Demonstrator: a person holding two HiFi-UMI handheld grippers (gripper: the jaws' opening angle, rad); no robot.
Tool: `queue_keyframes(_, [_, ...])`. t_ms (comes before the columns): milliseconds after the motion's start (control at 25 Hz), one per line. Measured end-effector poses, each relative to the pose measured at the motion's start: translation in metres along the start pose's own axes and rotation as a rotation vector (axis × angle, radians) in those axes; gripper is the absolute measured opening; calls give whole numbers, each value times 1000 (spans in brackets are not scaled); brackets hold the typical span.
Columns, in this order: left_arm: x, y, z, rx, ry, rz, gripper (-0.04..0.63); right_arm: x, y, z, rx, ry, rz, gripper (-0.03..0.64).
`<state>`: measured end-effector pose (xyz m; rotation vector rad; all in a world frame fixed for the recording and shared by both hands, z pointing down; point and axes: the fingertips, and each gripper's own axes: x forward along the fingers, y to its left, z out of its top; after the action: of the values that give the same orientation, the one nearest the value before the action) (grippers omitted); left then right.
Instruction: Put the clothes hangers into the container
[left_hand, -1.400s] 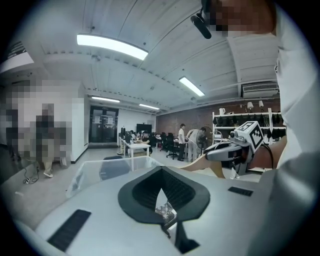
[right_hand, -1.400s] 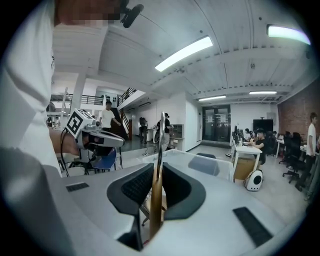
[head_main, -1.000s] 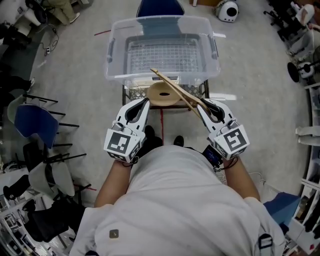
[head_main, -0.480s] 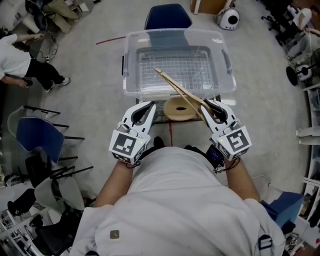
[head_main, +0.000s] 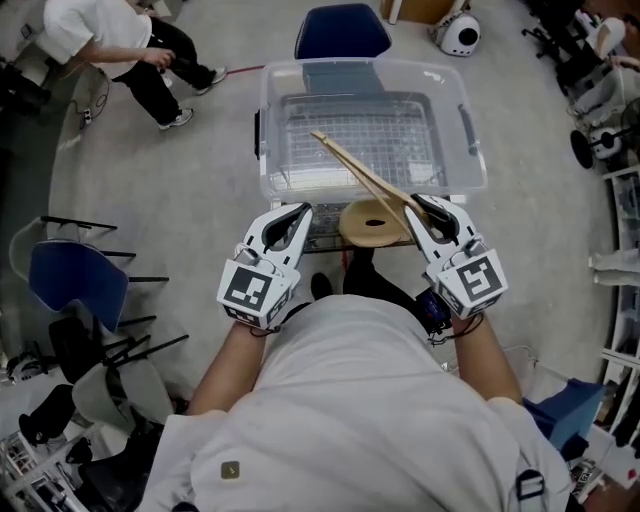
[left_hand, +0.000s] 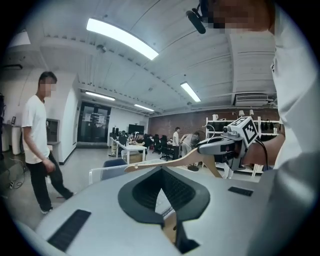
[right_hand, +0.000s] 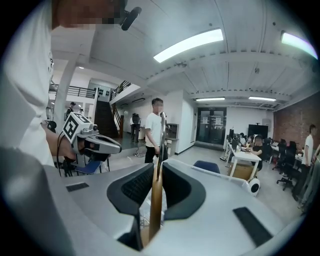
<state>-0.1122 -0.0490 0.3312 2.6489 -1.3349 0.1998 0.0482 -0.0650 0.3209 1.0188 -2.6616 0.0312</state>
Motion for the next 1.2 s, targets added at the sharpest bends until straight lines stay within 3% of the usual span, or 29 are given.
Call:
queue_keyframes(600, [68, 56, 3, -59, 28, 104, 17, 86, -82, 9, -40, 30, 129, 64])
queue_keyframes(960, [114, 94, -10, -110, 70, 182, 17, 153, -122, -7, -53, 87, 254, 64])
queue_keyframes(1200, [134, 110, -28, -142, 117, 226, 17, 194, -134, -48, -27, 159, 342, 63])
